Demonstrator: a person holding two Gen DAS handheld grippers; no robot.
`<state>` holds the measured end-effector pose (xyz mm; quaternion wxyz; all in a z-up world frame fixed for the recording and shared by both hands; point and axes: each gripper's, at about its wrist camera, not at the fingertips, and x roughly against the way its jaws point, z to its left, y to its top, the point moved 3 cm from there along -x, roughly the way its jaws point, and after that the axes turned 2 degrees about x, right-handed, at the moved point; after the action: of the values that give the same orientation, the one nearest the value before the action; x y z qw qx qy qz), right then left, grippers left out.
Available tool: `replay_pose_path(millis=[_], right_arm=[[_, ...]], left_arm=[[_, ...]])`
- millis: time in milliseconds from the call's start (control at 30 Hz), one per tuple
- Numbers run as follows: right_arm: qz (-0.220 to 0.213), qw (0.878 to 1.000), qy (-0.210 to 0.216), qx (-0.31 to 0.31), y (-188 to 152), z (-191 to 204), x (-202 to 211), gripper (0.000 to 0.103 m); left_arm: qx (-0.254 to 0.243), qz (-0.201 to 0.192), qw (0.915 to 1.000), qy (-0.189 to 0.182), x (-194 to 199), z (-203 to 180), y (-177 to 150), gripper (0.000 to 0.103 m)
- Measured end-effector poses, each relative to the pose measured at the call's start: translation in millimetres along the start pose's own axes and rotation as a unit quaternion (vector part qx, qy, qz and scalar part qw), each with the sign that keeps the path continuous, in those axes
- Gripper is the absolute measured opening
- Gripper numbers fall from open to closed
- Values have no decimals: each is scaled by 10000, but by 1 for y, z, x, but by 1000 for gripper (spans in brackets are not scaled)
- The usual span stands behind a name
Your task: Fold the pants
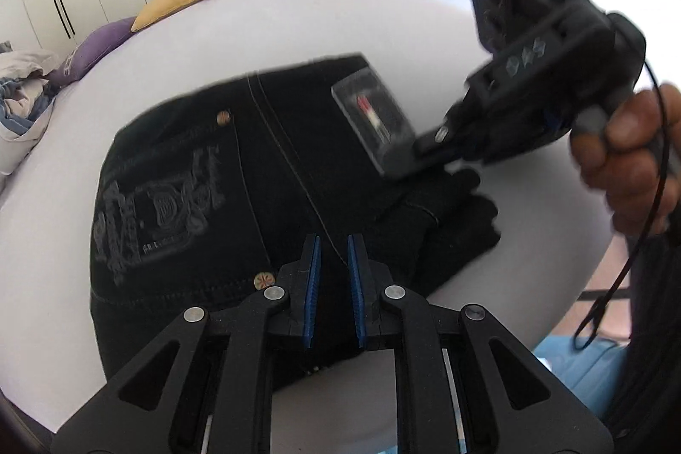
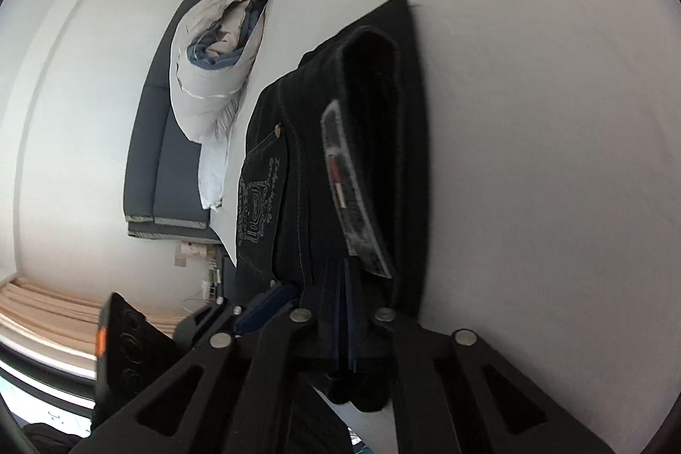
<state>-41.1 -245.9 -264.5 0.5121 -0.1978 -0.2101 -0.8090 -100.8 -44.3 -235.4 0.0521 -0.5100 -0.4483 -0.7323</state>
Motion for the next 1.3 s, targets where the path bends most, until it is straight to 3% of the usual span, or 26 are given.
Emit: replay_pose_path(millis=[67,133,233,300,367,433,467,500,567,600,633,667,700,767,833,900,1033,1100,1133,1200,1300], right_arm=[[-65,10000,-33,16,0,-1,12,3],[-182,9997,-45,144,7,7,24,11],[-503,9975,410,281,29,30,37,31],[-615,9948,701,412,46,49,32,46],[-569,9931,889,506,59,59,18,52],[-469,9954,716,420,68,52,1,60],[-393,9979,420,303,70,39,-7,59],[-313,9990,227,202,71,26,-14,46],[-352,9991,213,108,72,11,-12,28],[-443,9987,247,24,70,5,-3,28],[-633,9977,241,-26,68,0,11,33],[-854,9963,119,-45,66,-5,27,50],[-1028,9946,-66,-102,63,-9,41,57],[-1282,9916,-67,-169,56,-13,69,59],[-1325,9910,-101,-133,49,-9,85,64],[-1207,9926,-122,-45,42,-2,88,72],[-938,9954,-202,11,34,4,76,74],[-883,9959,-166,23,35,8,68,75],[-870,9961,-141,60,36,11,65,75],[-852,9960,-240,129,37,14,59,75],[-811,9963,-255,93,37,12,54,75]], left_arm=[[100,-110,9999,-51,3,2,-3,13],[295,-125,9993,-173,2,8,-2,13],[345,-124,9992,-181,-1,8,-1,13],[264,-124,9995,-94,-2,7,1,13],[221,-130,9997,-52,-7,8,2,13],[336,-142,9993,-106,-8,11,1,13],[419,-138,9989,-166,-6,13,1,13],[502,-137,9984,-229,0,12,-2,13],[729,-108,9966,-373,11,22,-3,13],[836,-119,9956,-408,14,34,-2,13],[934,-165,9946,-422,21,41,-1,13],[1128,-263,9923,-437,28,56,-1,13],[1296,-317,9901,-445,32,69,0,13],[1667,-389,9844,-400,39,100,4,13],[1942,-465,9796,-210,41,133,10,13],[2205,-437,9740,-292,37,165,15,13],[2671,-162,9614,-648,21,203,19,13],[2735,-444,9537,-1166,33,206,31,13],[2674,-577,9526,-1330,38,205,37,14],[2538,-564,9570,-1287,36,204,44,14],[2704,-427,9487,-1582,13,205,46,14]])
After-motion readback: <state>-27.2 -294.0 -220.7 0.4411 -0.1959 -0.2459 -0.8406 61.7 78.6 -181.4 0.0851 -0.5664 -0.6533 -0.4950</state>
